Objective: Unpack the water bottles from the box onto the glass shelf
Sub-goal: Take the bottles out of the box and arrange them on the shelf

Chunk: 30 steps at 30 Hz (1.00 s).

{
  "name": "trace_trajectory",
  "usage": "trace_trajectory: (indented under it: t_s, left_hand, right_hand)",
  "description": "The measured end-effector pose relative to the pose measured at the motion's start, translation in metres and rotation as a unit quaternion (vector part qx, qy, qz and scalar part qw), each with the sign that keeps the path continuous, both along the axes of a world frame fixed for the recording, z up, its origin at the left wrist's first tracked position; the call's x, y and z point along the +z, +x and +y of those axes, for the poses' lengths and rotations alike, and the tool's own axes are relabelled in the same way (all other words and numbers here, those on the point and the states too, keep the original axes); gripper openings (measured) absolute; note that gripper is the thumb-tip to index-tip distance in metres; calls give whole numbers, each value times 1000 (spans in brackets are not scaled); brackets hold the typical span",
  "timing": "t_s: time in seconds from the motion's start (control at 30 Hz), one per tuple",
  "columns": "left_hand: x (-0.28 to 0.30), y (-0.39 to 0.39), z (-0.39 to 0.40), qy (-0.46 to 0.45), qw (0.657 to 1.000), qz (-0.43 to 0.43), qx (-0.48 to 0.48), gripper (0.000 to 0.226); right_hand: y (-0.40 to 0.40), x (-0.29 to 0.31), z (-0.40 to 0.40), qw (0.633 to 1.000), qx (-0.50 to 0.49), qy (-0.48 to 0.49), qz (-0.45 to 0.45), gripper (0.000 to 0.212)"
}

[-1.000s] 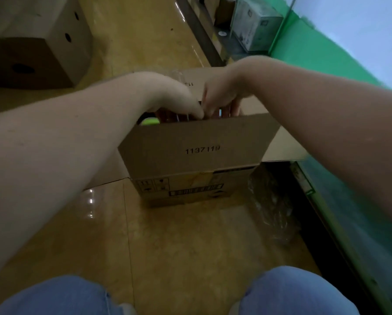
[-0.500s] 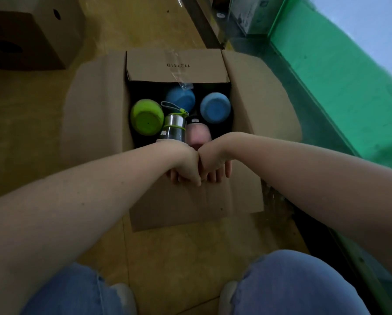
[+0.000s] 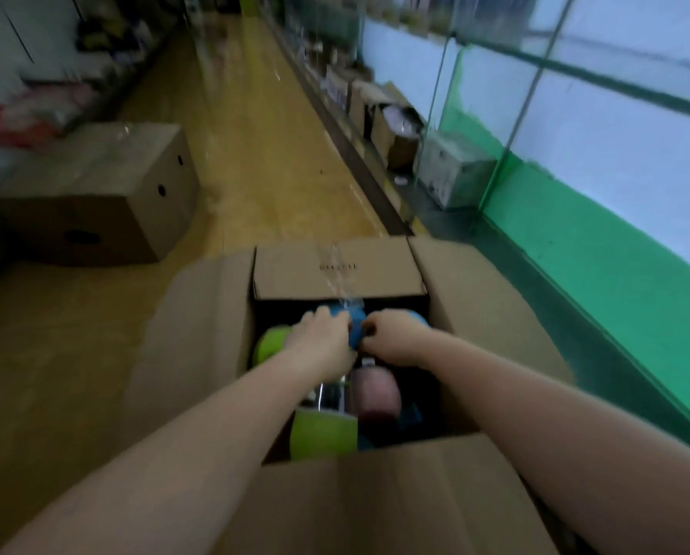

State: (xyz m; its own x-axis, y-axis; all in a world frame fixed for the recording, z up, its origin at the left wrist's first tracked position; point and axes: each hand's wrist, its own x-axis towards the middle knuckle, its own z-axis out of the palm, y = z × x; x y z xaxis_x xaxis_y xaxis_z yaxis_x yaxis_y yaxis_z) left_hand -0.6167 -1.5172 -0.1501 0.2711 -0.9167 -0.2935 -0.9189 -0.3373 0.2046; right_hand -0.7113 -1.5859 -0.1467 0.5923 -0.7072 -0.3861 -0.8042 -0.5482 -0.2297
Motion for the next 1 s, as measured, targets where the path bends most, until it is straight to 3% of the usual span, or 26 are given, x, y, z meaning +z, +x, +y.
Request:
trace_trajectory:
  t_s: [0.2,0.37,0.53,0.67,0.8,1.0]
  left_hand:
    - [-30,26,-36,25,999,24,27,46]
    - [-41,34,-55,-2,998,22,56,43]
    - [-51,25,-47,-117,991,-54,46,45]
    - [-36,38,-60,-134,982,-131,5,54]
    - [-13,65,-99,-192,968,-160,-6,56]
    - [3,106,-149,-141,975,-171,5,64]
  right_hand:
    - [24,-30,-32,986,-124,85,-70,37]
    - [36,-52,-59,923,-280,180,-191,31]
    - [35,-56,-49,894,-316,88,-306,28]
    - [42,-38,-54,889,-233,-27,-392,27]
    - [63,-17,-85,915,-162,-105,-355,46]
    - [94,-13,-128,969,-97,-96,-207,62]
